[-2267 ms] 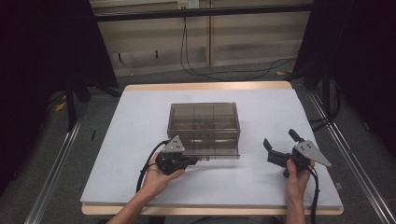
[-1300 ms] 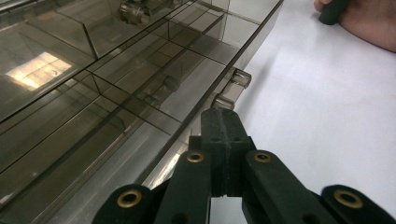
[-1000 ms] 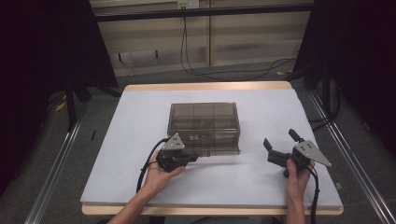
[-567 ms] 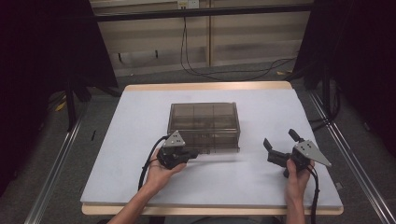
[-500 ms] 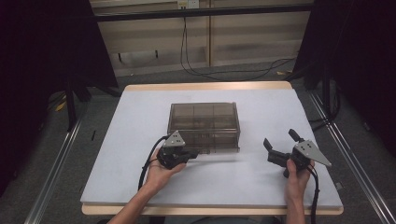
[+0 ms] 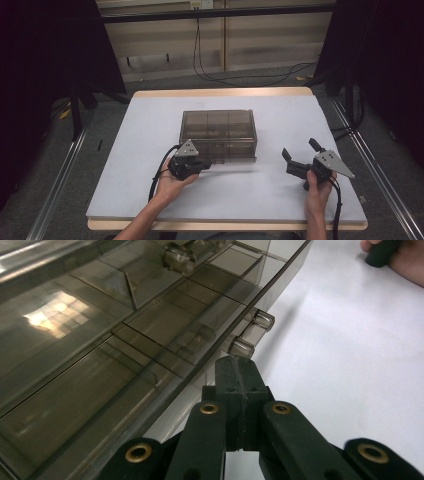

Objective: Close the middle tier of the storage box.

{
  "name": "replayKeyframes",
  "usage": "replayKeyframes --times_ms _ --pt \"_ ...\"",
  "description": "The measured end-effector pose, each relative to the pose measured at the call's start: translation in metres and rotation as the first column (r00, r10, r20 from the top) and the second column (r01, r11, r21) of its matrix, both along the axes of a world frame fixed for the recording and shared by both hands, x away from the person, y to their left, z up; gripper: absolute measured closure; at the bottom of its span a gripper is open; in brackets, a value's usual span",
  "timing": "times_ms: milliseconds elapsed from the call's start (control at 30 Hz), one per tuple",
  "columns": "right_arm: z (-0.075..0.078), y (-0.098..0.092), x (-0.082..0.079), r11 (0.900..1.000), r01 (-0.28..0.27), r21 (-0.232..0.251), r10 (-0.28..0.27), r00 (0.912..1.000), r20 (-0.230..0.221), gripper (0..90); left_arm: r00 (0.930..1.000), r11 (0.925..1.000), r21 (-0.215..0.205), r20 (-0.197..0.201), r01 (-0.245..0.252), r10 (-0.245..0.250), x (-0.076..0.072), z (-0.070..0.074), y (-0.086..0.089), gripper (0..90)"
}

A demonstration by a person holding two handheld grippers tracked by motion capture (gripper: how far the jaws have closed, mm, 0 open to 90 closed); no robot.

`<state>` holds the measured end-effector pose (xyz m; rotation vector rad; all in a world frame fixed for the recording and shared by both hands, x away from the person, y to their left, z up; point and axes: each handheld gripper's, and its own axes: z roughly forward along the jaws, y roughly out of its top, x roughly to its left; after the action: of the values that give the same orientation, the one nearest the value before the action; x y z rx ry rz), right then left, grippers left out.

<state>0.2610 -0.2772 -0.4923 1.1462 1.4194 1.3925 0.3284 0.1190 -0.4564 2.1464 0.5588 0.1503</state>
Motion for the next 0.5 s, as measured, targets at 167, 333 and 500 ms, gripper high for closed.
replayKeyframes --times_ms 167,333,500 --pt "0.0000 0.0000 0.0000 1.000 0.000 0.000 0.000 1.0000 0.001 0.0 1.0000 0.9999 -0.012 0.004 -0.001 0.001 0.0024 0.0034 -0.0023 90.0" --pt "0.0000 0.0001 -0.0001 1.000 -0.001 -0.001 0.001 1.0000 0.000 0.0 1.0000 0.9997 -0.023 -0.001 -0.010 0.010 0.0031 0.0028 -0.0028 90.0" --pt "0.0000 0.0003 0.0000 1.000 0.002 0.001 -0.002 1.0000 -0.001 0.0 1.0000 0.9998 -0.015 -0.001 -0.009 0.009 0.0049 0.0031 -0.0026 90.0"
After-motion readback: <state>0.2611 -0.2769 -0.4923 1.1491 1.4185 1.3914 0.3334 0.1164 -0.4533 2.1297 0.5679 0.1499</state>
